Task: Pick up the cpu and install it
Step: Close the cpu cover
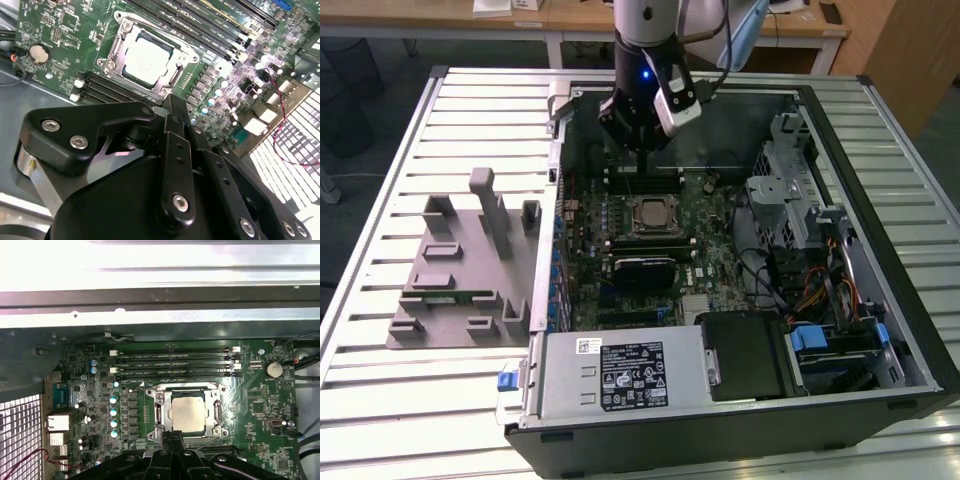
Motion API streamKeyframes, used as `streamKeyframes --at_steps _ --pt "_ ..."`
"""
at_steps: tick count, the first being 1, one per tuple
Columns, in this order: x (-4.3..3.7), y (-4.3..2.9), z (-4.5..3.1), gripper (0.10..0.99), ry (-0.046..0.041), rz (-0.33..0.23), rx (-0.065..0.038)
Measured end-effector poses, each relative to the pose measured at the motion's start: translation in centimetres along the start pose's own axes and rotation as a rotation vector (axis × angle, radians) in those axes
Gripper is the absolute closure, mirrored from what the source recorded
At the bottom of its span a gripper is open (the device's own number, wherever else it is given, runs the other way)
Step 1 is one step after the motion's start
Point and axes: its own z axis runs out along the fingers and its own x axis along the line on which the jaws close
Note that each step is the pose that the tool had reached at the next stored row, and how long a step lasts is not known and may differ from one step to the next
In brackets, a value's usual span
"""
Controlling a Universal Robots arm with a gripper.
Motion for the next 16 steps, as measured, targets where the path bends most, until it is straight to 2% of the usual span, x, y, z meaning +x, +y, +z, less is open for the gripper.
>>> streamKeyframes --at_steps 16 --pt "-0.09 0.12 -3.05 0.98 -0.0038 0.0 0.0"
